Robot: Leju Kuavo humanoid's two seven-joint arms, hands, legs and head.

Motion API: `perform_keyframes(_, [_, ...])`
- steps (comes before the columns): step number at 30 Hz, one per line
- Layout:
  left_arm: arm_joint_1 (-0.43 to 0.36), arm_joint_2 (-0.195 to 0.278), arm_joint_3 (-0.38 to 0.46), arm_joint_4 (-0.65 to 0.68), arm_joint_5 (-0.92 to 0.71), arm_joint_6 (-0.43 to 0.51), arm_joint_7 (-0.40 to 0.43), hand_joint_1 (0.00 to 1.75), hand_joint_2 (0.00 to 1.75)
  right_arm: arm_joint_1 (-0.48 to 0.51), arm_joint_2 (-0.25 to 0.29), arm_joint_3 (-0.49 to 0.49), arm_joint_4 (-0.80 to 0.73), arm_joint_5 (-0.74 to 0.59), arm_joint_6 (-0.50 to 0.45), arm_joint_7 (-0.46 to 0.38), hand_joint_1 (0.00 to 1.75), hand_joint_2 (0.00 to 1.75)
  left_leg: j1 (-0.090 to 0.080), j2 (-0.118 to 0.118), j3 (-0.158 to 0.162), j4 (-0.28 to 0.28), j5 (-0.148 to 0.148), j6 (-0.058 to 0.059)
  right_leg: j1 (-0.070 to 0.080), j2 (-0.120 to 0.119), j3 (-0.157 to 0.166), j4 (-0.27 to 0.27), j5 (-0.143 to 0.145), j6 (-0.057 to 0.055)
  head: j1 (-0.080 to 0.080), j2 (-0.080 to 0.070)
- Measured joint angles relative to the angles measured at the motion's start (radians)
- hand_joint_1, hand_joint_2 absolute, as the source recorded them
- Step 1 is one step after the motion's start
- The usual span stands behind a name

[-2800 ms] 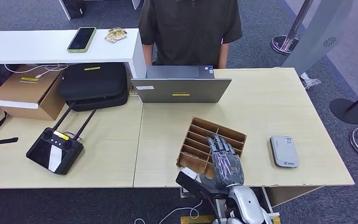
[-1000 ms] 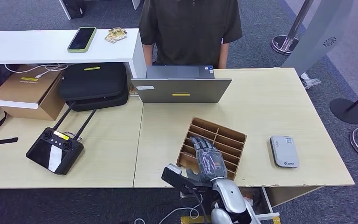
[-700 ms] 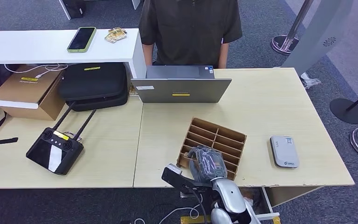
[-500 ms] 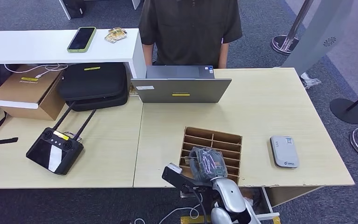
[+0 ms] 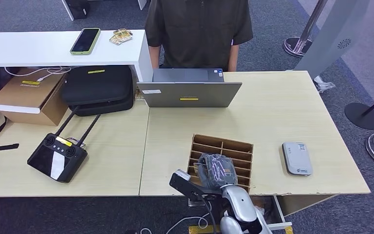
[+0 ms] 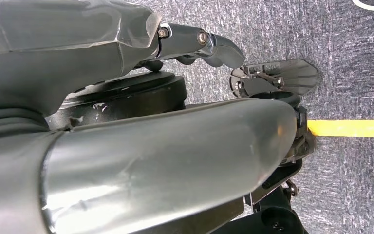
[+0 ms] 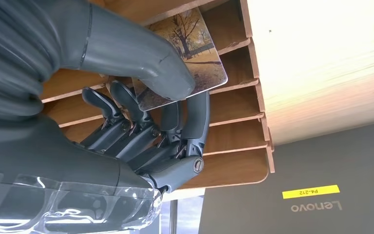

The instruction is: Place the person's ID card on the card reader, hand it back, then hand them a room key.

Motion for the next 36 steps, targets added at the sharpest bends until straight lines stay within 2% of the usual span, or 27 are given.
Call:
perform_keyframes(11, [0.0,0.0,0.0,0.0,0.001,0.0,-0.001,0.0,0.0,0.0,0.0,0.0,0.0,0.0,-0.003,0.0,1.75,1.75,0.0,0.0,0.0,0.0,0.0,0.0,0.0,0.0,0.0,0.0,0.0,0.0,0.0,0.0])
perform_keyframes(17, [0.002,0.0,0.0,0.0,0.009,0.0,-0.015,0.0,0.0,0.003,0.0,-0.014,-0.017,0.021,-0.061,-0.004,1.75,1.75,0.0,0.0,0.0,0.0,0.0,0.0,0.0,0.0,0.0,0.0,0.0,0.0,0.0,0.0])
perform_keyframes(25, [0.003,0.0,0.0,0.0,0.027,0.007,-0.048,0.0,0.0,0.047,-0.004,-0.088,-0.18,0.141,-0.226,-0.017,1.75,1.75,0.0,0.0,0.0,0.0,0.0,0.0,0.0,0.0,0.0,0.0,0.0,0.0,0.0,0.0])
perform_keyframes(31, [0.008,0.0,0.0,0.0,0.044,0.007,-0.08,0.0,0.0,0.115,-0.044,-0.198,-0.386,0.197,-0.412,-0.049,1.75,1.75,0.0,0.0,0.0,0.0,-0.001,0.0,0.0,0.0,0.0,-0.001,0.0,0.0,0.0,0.0])
perform_keyframes(36, [0.012,0.0,0.0,0.0,0.046,0.008,-0.091,0.0,0.0,0.16,-0.071,-0.27,-0.474,0.203,-0.569,-0.087,1.75,1.75,0.0,0.0,0.0,0.0,-0.001,0.0,0.0,0.0,0.0,-0.001,0.0,0.0,0.0,0.0])
